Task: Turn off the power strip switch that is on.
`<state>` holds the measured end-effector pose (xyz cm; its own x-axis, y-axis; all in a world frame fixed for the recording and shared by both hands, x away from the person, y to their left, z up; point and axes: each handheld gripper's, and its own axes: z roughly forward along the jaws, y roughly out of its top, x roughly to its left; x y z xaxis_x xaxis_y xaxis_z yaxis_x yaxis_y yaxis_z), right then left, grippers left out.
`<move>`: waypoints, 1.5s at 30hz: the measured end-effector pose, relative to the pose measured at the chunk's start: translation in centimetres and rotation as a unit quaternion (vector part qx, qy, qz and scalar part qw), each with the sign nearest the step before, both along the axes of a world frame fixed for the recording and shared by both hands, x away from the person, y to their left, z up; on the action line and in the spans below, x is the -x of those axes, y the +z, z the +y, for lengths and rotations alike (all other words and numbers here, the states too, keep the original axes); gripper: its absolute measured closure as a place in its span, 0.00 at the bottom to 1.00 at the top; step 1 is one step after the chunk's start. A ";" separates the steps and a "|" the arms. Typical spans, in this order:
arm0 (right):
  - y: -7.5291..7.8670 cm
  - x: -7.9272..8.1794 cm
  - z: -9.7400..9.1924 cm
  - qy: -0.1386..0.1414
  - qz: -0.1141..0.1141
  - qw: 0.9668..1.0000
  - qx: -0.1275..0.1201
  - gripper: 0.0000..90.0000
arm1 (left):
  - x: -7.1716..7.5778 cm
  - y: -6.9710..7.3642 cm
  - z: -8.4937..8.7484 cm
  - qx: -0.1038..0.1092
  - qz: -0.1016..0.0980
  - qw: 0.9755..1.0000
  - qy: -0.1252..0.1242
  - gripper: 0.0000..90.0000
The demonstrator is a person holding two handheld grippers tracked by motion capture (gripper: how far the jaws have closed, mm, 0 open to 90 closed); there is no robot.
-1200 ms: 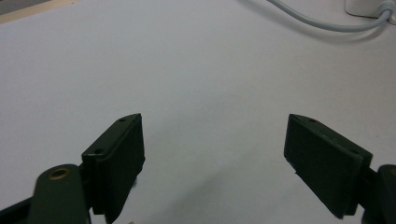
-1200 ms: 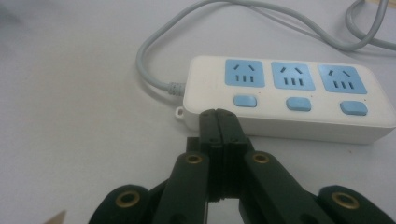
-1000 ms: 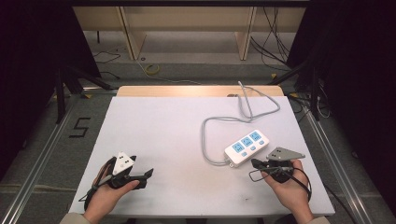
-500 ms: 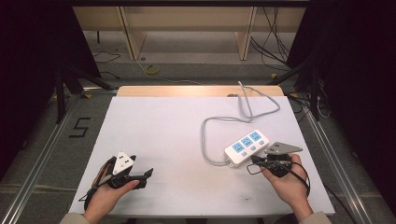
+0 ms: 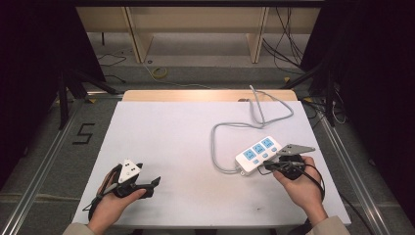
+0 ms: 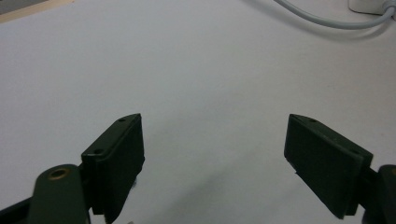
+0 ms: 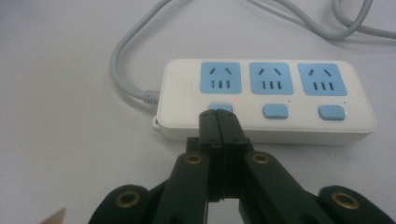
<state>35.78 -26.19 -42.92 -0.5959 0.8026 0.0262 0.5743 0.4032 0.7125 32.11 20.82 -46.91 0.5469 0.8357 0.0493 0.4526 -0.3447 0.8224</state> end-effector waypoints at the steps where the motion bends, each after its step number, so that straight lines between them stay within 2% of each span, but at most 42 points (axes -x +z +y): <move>1: 0.0 -0.1 0.1 0.000 0.001 1.000 0.001 1.00 | 0.0 0.0 0.0 0.000 0.000 1.000 0.000 0.22; 22: 1.0 -1.5 0.4 -0.002 0.022 1.000 0.015 1.00 | -0.1 0.0 0.0 -0.001 0.000 1.000 0.000 0.22; 37: 1.5 -2.9 1.3 0.001 0.057 0.998 0.033 1.00 | -0.1 -0.1 0.0 -0.001 -0.001 1.000 0.000 0.22; 45: 1.5 -3.5 1.5 0.002 0.067 0.997 0.040 1.00 | -0.1 -0.1 0.0 -0.002 -0.001 1.000 0.001 0.22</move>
<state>39.23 -24.68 -41.37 -0.5952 0.8025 0.0421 0.6604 0.4587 0.5945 32.23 20.78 -46.98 0.5458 0.8362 0.0537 0.4516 -0.3475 0.8218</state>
